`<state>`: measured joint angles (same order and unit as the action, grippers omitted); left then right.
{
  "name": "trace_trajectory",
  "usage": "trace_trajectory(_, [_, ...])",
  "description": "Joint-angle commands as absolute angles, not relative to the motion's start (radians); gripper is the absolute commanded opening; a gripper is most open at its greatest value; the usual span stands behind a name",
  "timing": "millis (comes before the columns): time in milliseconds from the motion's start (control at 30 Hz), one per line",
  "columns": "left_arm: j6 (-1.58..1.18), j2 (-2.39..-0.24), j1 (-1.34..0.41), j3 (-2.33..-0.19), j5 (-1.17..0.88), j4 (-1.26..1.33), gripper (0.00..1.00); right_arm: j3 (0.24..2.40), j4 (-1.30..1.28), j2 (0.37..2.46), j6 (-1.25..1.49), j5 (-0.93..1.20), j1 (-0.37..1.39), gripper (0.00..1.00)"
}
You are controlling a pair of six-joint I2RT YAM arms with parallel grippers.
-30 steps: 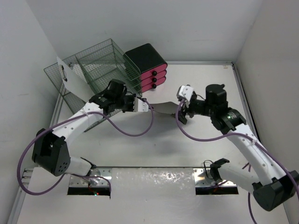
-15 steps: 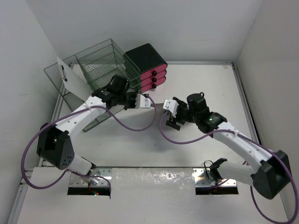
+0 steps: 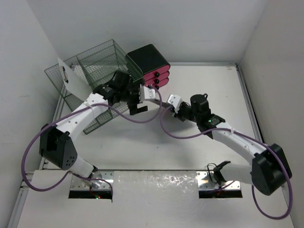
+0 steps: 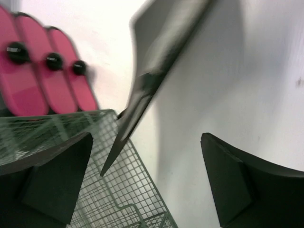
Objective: Organize the desk
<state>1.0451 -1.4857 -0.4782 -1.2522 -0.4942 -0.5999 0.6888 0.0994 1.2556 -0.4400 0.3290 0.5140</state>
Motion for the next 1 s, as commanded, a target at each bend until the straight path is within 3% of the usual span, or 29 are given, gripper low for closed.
trace_trajectory(0, [0.786, -1.474, -0.486, -1.434, -0.485, -0.635, 0.99, 0.661, 0.167, 1.148, -0.29, 0.243, 0.511, 0.0])
trace_trajectory(100, [0.561, -1.409, -0.486, -1.558, -0.398, -0.669, 1.0, 0.687, 0.075, 1.091, -0.236, 0.248, 0.511, 0.0])
trace_trajectory(167, [0.426, -1.349, -0.483, -1.638, -0.176, -0.673, 1.0, 0.707, 0.008, 1.065, -0.193, 0.25, 0.517, 0.0])
trace_trajectory(300, [0.359, -1.266, -0.43, -1.727, 0.159, -0.722, 1.0, 0.727, -0.051, 1.028, -0.176, 0.197, 0.601, 0.0])
trace_trajectory(400, [0.354, -1.241, -0.361, -1.79, 0.279, -0.79, 1.0, 0.777, -0.06, 1.025, -0.157, 0.193, 0.701, 0.0])
trace_trajectory(700, [0.362, -1.14, -0.183, -1.847, 0.457, -0.859, 1.0, 0.882, 0.053, 1.078, -0.028, 0.229, 0.856, 0.0])
trace_trajectory(967, [0.459, -1.155, -0.003, -1.836, 0.523, -0.655, 0.99, 0.894, 0.358, 1.097, 0.115, 0.276, 0.959, 0.0])
